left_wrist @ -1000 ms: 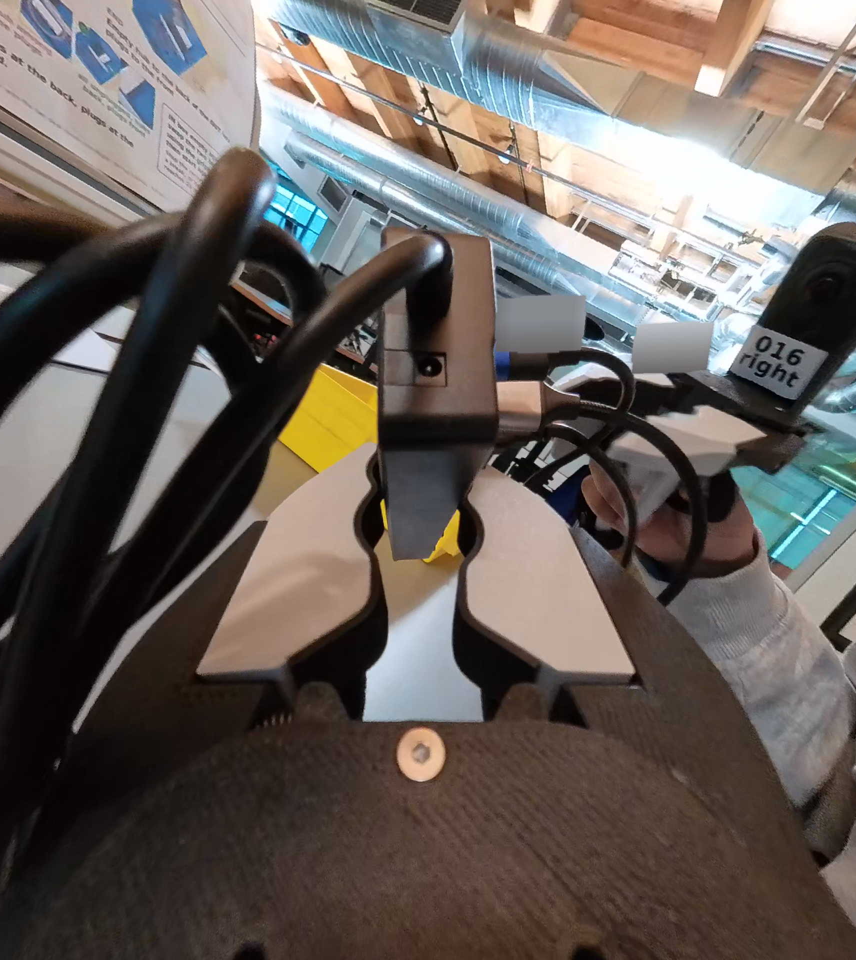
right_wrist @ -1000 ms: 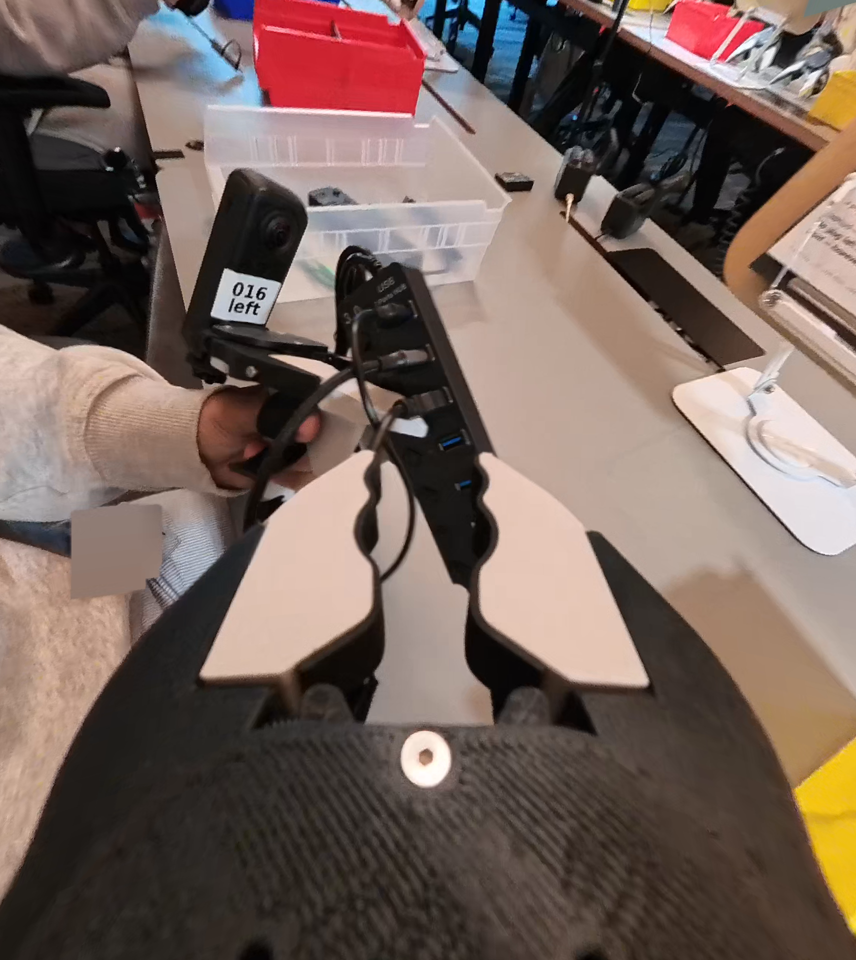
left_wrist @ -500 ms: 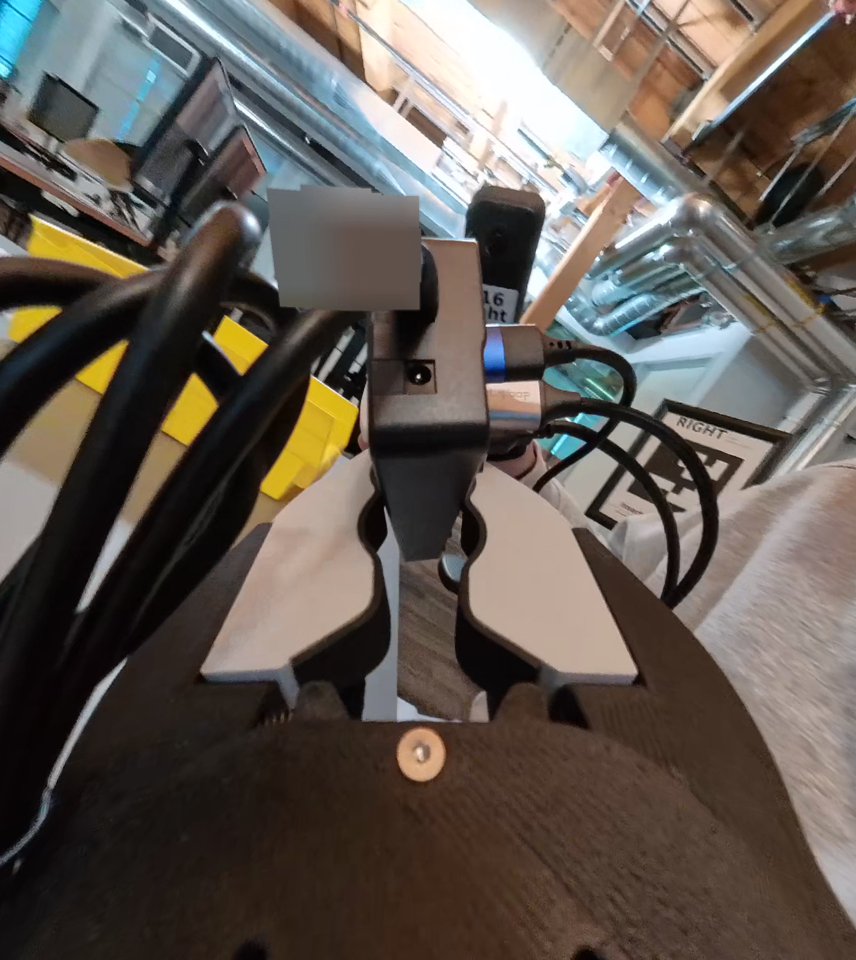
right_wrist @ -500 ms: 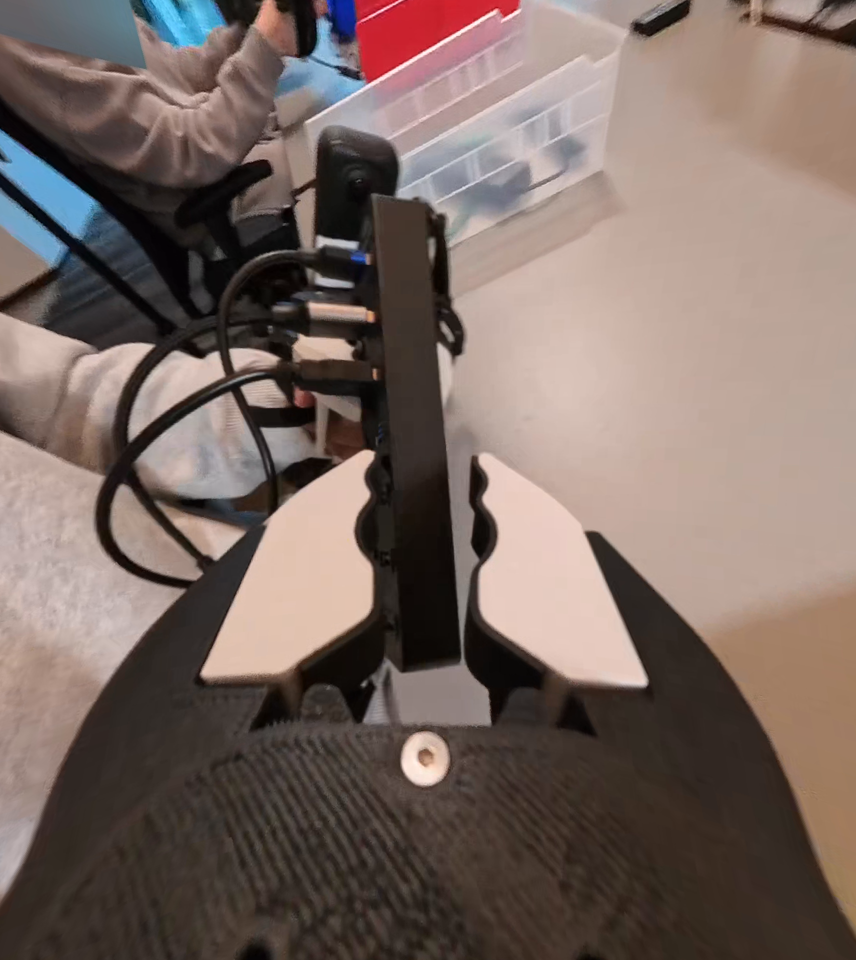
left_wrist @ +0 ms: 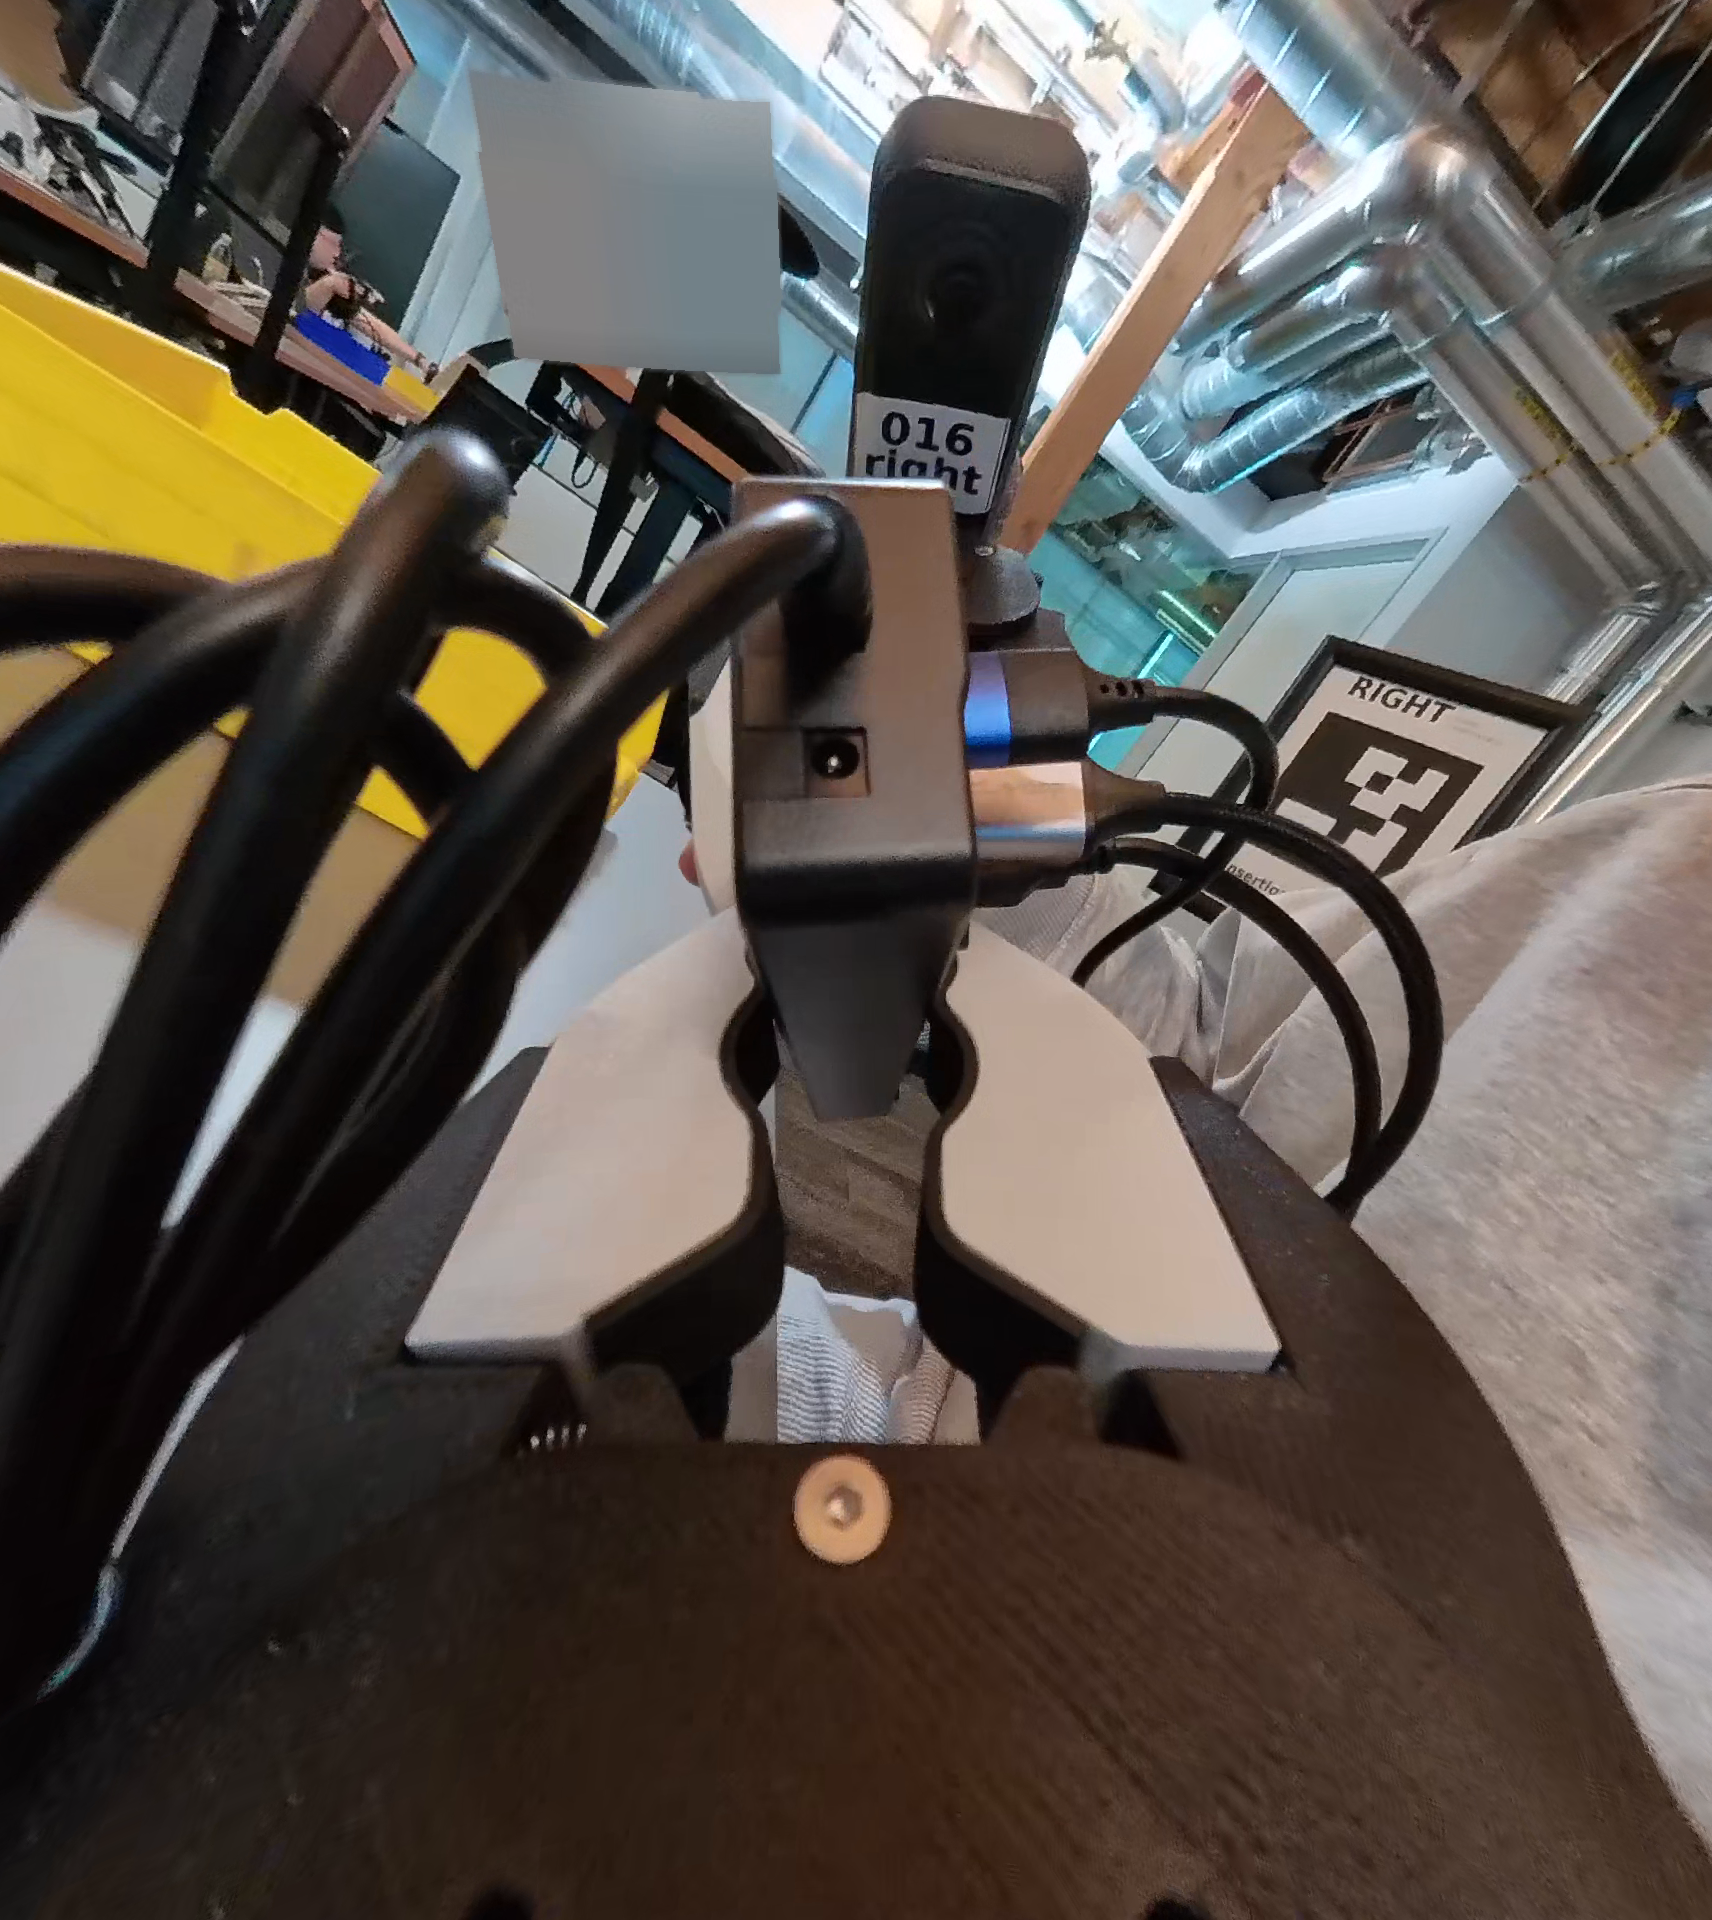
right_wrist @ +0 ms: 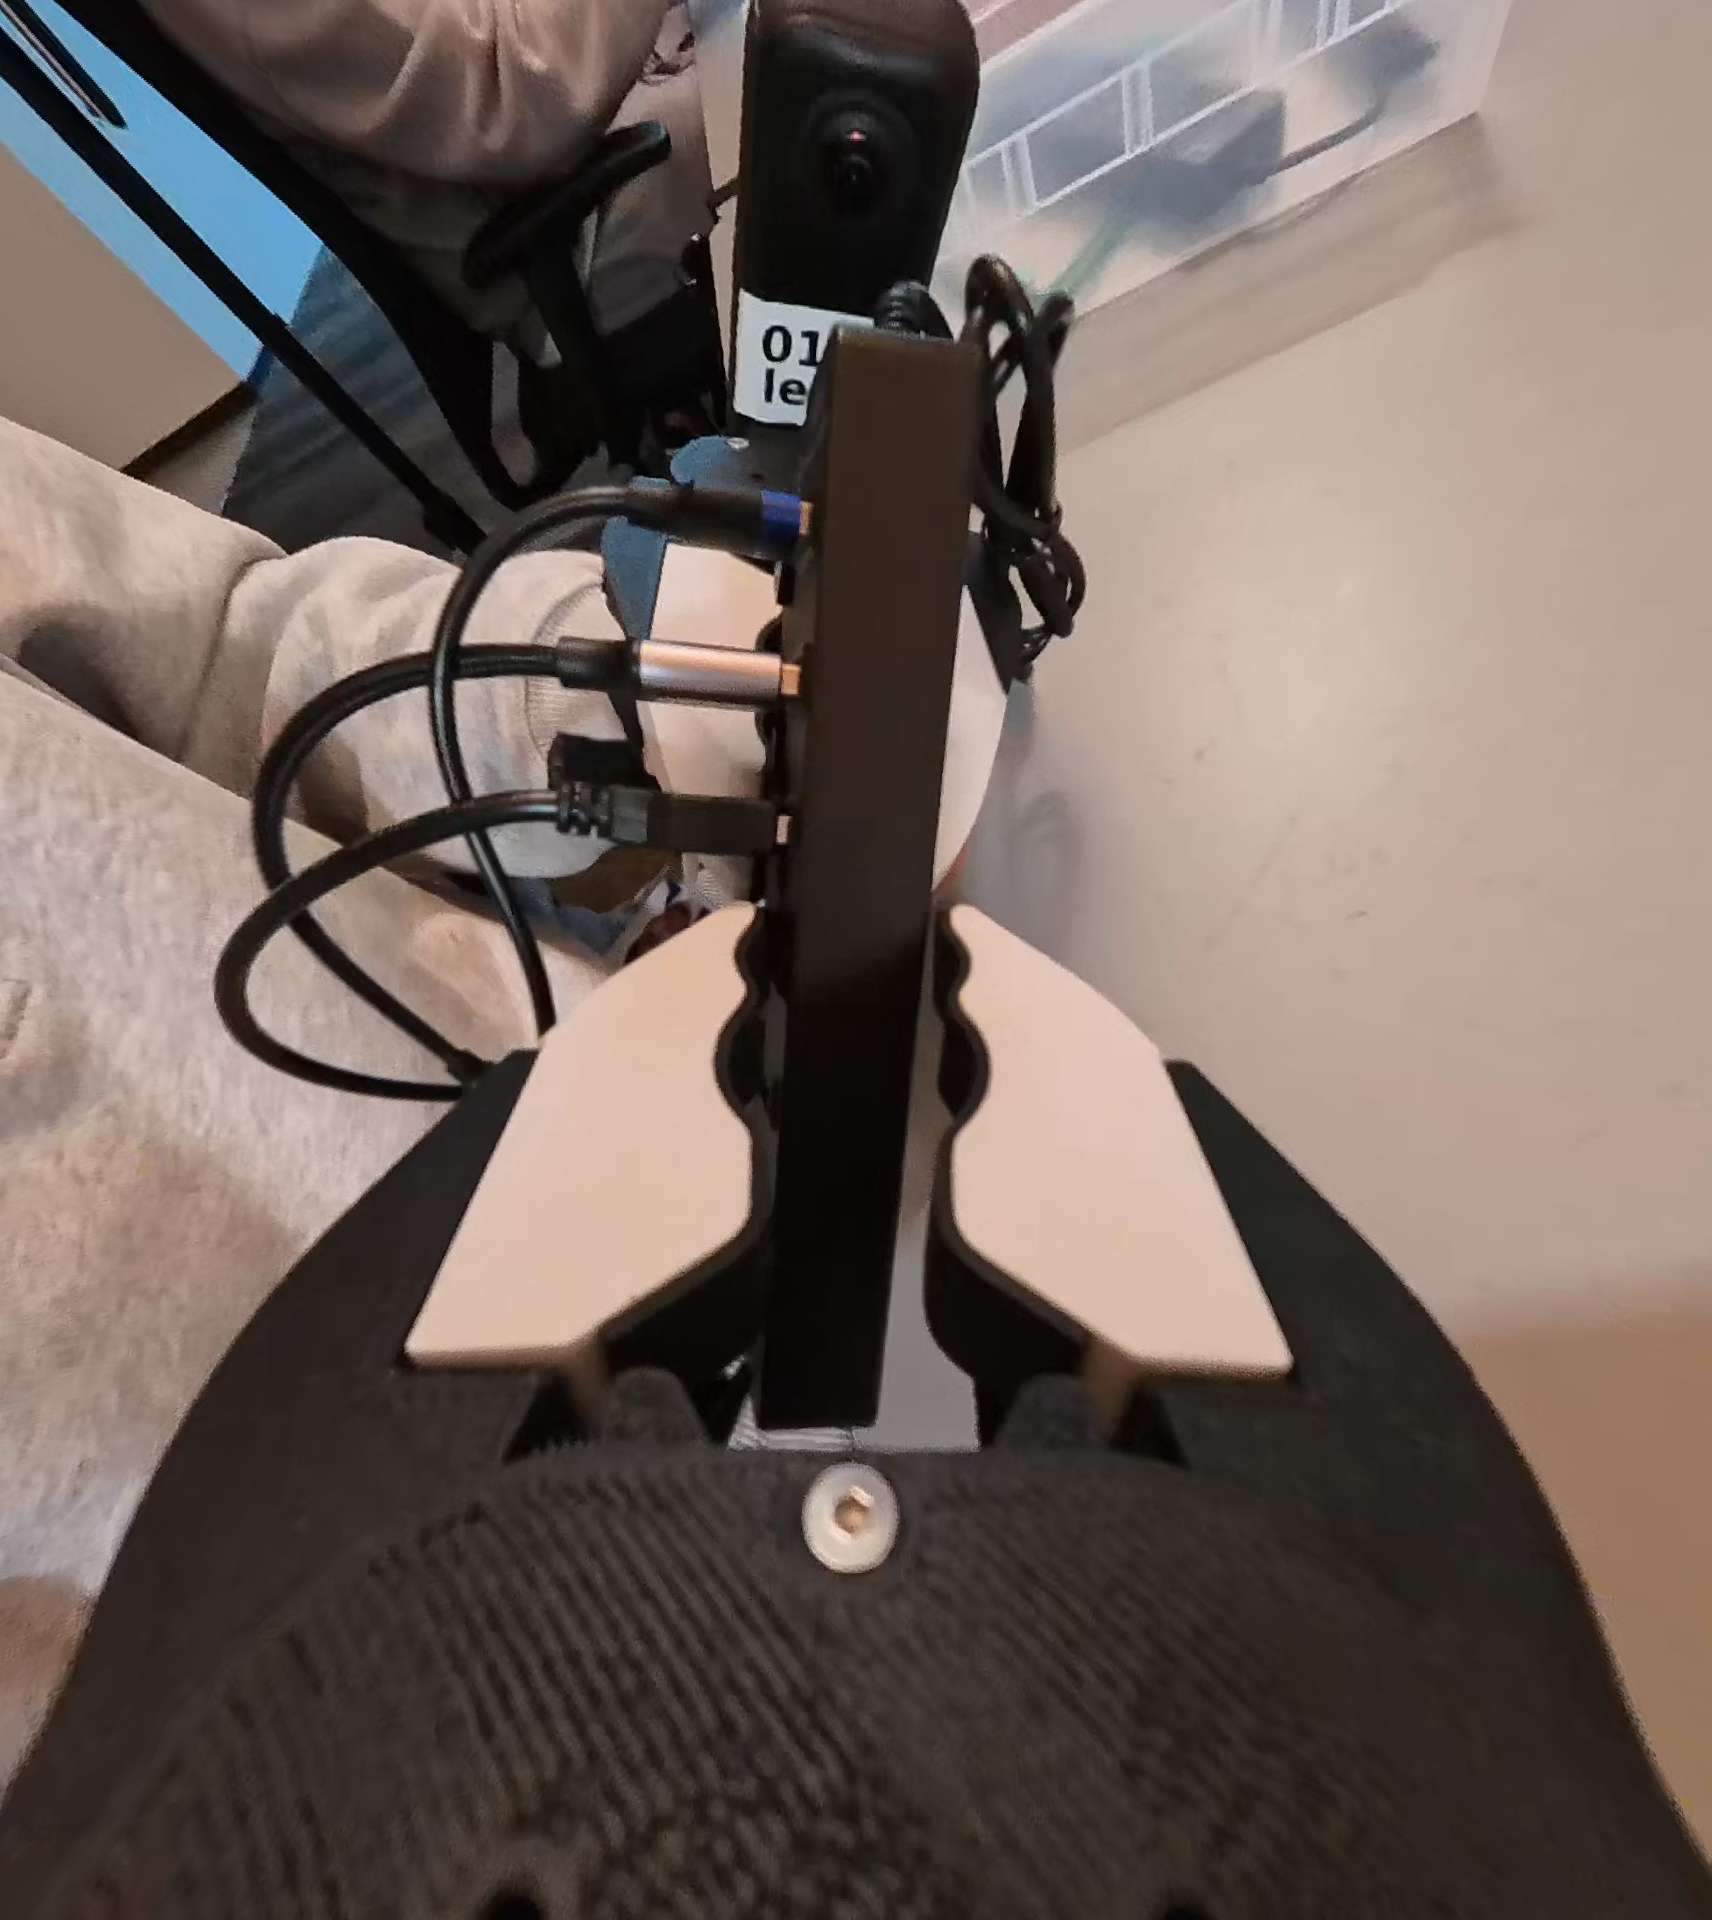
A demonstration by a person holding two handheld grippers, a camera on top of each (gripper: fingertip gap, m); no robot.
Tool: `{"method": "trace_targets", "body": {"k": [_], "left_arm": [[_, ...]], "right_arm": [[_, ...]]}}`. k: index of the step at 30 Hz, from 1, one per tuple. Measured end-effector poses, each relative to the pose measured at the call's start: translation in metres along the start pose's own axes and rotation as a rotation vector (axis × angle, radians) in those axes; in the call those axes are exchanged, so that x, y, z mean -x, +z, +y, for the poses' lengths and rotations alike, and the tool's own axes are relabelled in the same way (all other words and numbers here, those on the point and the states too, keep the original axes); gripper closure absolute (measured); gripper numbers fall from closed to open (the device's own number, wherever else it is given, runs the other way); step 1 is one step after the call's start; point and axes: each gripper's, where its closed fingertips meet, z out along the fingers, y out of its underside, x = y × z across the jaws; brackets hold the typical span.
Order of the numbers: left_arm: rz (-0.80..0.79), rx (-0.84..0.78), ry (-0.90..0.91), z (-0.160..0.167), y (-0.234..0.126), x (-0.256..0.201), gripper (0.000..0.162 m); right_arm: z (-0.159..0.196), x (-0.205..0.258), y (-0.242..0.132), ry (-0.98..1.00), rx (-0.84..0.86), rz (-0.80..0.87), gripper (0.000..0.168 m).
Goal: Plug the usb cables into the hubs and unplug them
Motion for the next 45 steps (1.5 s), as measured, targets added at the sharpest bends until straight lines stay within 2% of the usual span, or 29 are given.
{"method": "trace_targets", "body": {"k": [7, 10, 12, 18, 23, 29, 35, 38, 39, 45], "left_arm": [[-0.016, -0.06, 0.006, -0.007, 0.0, 0.002, 0.134], [-0.023, -0.169, 0.016, -0.022, -0.006, 0.001, 0.113], [-0.015, -0.24, -0.009, -0.032, -0.012, 0.001, 0.107], [-0.023, -0.297, -0.058, -0.039, -0.019, 0.007, 0.111], [-0.055, -0.247, -0.056, -0.03, -0.011, 0.011, 0.116], [-0.058, -0.188, -0.07, -0.016, 0.003, 0.009, 0.116], [-0.067, -0.171, -0.082, -0.009, 0.01, 0.009, 0.12], [-0.086, -0.177, -0.053, -0.009, 0.01, 0.009, 0.129], [-0.083, -0.183, -0.039, -0.01, 0.009, 0.007, 0.137], [-0.117, -0.121, 0.023, -0.01, 0.006, 0.007, 0.138]], "right_arm": [[-0.007, -0.002, -0.004, 0.029, -0.039, 0.009, 0.142], [-0.021, -0.005, -0.012, 0.06, -0.145, 0.004, 0.143], [-0.027, -0.011, -0.02, 0.089, -0.197, 0.011, 0.143], [-0.039, -0.027, -0.037, 0.174, -0.36, 0.021, 0.143], [-0.054, -0.029, -0.047, 0.247, -0.556, -0.046, 0.144], [-0.062, -0.032, -0.038, 0.374, -0.776, -0.138, 0.144], [-0.068, -0.03, -0.036, 0.349, -0.914, -0.091, 0.144], [-0.069, -0.029, -0.036, 0.334, -0.964, -0.07, 0.144], [-0.068, -0.029, -0.036, 0.331, -0.972, -0.064, 0.144], [-0.068, -0.027, -0.036, 0.298, -0.969, -0.089, 0.143]]}}
